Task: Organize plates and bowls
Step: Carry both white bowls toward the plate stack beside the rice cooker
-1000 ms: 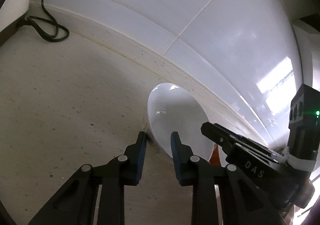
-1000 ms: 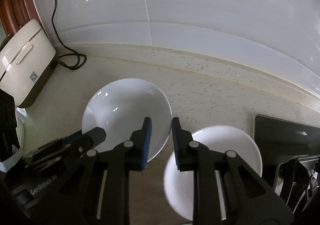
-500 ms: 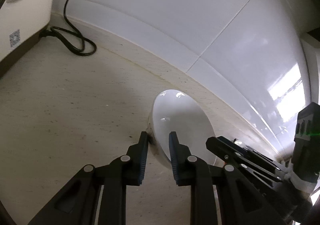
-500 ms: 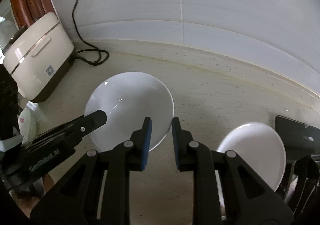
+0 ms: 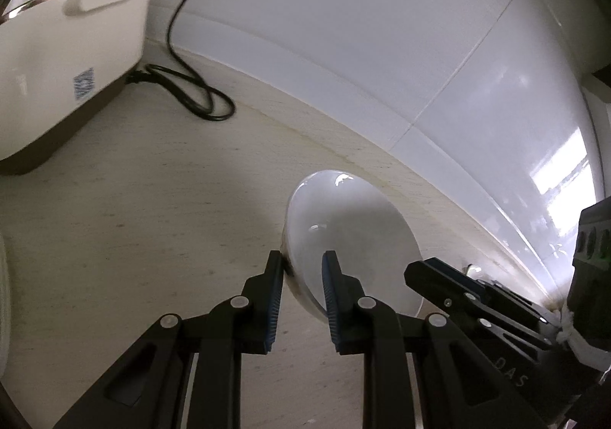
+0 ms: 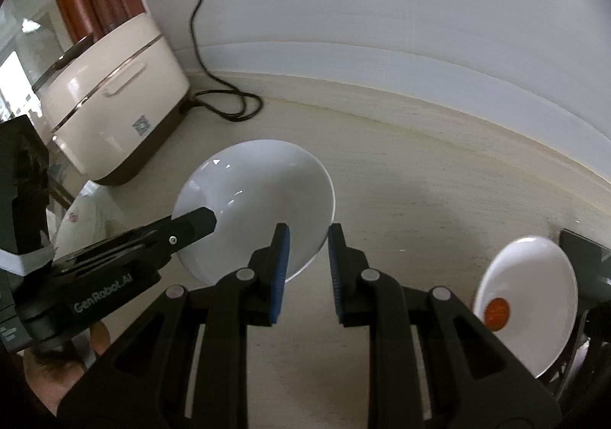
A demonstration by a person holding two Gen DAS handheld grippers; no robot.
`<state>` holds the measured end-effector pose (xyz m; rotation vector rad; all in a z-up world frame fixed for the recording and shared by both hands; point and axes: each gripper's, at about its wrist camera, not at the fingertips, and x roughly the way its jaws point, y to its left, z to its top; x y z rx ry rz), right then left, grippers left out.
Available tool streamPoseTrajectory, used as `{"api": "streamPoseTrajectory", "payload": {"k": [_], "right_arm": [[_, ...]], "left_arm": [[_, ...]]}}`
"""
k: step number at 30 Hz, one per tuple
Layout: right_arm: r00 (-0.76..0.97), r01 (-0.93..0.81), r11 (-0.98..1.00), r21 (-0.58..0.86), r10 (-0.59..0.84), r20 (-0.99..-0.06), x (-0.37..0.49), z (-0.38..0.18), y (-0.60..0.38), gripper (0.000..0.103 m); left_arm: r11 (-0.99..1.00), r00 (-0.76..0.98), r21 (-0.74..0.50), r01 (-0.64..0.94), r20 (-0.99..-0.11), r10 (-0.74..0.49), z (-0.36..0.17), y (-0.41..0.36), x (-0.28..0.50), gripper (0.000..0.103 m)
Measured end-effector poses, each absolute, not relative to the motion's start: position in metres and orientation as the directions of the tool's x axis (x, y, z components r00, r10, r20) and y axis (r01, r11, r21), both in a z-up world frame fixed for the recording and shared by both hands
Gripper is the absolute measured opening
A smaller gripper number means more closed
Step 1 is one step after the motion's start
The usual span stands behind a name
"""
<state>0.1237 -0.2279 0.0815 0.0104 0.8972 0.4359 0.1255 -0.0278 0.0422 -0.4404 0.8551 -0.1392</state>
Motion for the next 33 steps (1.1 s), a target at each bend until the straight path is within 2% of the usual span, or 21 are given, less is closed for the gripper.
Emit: {"api": "streamPoseTrajectory", "payload": {"k": [18, 20, 21, 22, 23, 26, 33], "right_arm": [[0.49, -0.52, 0.826, 0.218, 0.498, -0.716, 0.094, 0.077, -0.155, 0.024], [0.419, -0.579, 0.76, 0.297, 0.59, -0.69, 0.09, 0.075, -0.146, 0.012], [0.385, -0.609, 0.726, 0.319, 0.623, -0.681, 0.085, 0.074, -0.137, 0.011], [0.417, -0.618, 0.745, 0.252, 0.583, -0.697, 0.08, 0.074, -0.126, 0.005], [0.451, -0.619, 0.765, 0.179, 0.532, -0.716, 0.075, 0.073, -0.117, 0.008], [0.419, -0.637, 0.747, 0.191, 0.543, -0.727, 0.071, 0.064, -0.11, 0.008], [0.406, -0.618, 0.755, 0.218, 0.544, -0.734, 0.078, 0.057, -0.115, 0.008]], "left_arm": [[0.909, 0.687, -0.382, -0.169, -0.707, -0.169, 0.039, 0.045, 0.087, 0.021], [0.897, 0.692, -0.421, -0.132, -0.687, -0.22, 0.038, 0.047, 0.086, 0.018], [0.896, 0.686, -0.431, -0.109, -0.685, -0.246, 0.038, 0.044, 0.086, 0.011], [0.903, 0.683, -0.416, -0.107, -0.691, -0.237, 0.039, 0.039, 0.086, 0.009], [0.911, 0.681, -0.398, -0.109, -0.697, -0.223, 0.038, 0.035, 0.086, 0.009], [0.926, 0.688, -0.353, -0.133, -0.706, -0.17, 0.034, 0.031, 0.087, 0.009], [0.915, 0.675, -0.375, -0.148, -0.714, -0.184, 0.022, 0.039, 0.098, 0.005]]}}
